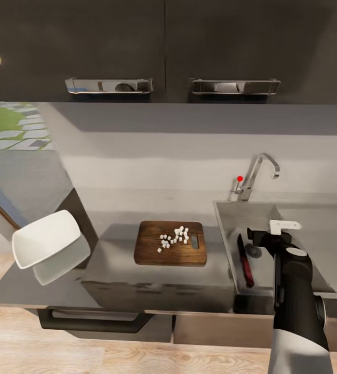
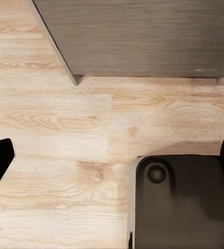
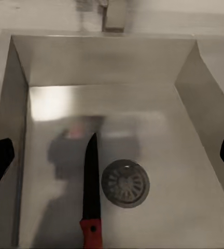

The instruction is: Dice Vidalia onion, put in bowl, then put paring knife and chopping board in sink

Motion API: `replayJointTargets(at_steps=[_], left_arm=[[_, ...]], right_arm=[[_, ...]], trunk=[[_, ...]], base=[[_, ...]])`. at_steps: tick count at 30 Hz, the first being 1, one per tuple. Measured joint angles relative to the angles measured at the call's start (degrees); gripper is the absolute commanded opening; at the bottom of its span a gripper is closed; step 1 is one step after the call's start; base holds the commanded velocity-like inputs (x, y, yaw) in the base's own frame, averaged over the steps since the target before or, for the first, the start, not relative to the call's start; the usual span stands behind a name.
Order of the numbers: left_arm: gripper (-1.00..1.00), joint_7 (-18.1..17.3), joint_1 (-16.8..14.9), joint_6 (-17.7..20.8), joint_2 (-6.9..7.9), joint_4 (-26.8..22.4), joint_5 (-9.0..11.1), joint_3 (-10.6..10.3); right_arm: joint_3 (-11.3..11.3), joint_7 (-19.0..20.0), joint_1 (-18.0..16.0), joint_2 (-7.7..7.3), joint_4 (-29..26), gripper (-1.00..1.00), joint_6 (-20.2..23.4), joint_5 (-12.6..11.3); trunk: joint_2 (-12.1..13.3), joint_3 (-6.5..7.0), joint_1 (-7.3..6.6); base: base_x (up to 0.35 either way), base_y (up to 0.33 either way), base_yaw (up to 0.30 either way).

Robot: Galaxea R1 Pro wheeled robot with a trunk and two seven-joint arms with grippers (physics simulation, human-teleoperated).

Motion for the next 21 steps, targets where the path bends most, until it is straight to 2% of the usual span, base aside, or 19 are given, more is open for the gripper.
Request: replayJointTargets(at_steps=[17,21], left_arm=[[1.0,0.0,0.01,0.0,0.01,-0.01,-0.01,0.0],[1.0,-0.01,0.0,0.01,0.0,0.01,-0.04,0.0]], right_arm=[[0.51,1.8,0.0,0.0,0.05,1.0,0.01,-0.06],[0.51,1.81,0.0,0.0,0.05,1.0,0.02,-0.07]], trunk=[[0.0,0.0,0.0],[0.0,0.0,0.0]], base=[[-0.001,0.296,0.0],[0.0,0.127,0.0]])
